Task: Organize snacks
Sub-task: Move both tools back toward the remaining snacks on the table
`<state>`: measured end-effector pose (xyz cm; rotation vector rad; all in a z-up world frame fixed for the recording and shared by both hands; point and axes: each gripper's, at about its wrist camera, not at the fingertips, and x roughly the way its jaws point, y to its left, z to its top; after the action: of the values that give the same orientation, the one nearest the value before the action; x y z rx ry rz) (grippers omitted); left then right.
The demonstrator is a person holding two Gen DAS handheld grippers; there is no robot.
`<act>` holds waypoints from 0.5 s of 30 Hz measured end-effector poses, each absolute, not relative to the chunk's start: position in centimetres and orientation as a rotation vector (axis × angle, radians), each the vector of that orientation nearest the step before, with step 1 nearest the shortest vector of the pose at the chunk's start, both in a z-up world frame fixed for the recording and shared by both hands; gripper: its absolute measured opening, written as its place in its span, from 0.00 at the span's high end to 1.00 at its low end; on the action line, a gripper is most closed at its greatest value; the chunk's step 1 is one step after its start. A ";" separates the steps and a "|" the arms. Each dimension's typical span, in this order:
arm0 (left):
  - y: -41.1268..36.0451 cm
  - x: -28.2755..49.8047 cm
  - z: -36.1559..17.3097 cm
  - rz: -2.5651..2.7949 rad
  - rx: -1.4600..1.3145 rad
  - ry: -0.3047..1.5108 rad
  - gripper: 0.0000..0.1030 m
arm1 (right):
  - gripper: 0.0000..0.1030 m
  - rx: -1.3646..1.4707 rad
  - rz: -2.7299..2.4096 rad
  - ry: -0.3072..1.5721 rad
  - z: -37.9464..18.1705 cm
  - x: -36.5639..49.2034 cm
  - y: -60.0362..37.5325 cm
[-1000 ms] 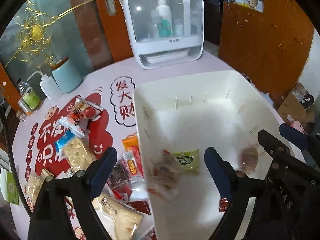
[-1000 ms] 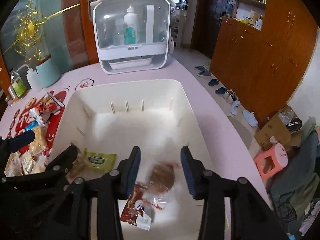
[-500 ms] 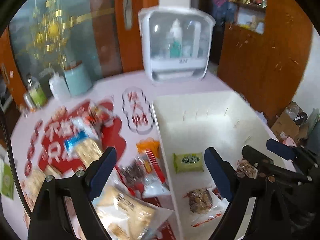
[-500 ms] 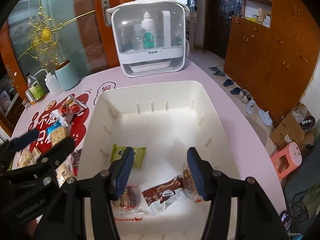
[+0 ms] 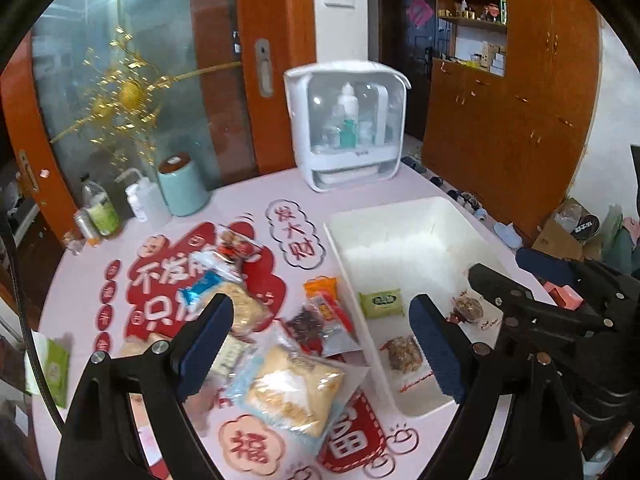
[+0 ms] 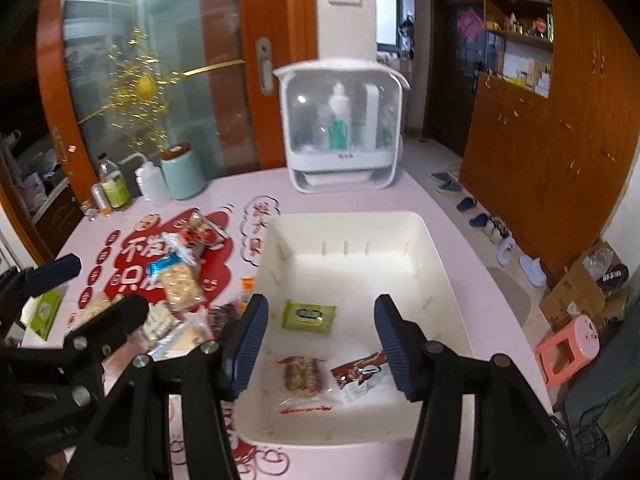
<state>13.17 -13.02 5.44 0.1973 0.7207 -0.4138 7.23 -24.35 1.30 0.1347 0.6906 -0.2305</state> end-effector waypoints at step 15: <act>-0.6 11.0 14.3 -0.125 0.314 0.543 0.02 | 0.34 0.019 -0.034 0.645 6.6 7.4 -14.8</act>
<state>10.98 -0.55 14.27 0.3139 0.5425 -0.1251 7.35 -14.84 6.59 0.0191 0.6449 -0.0344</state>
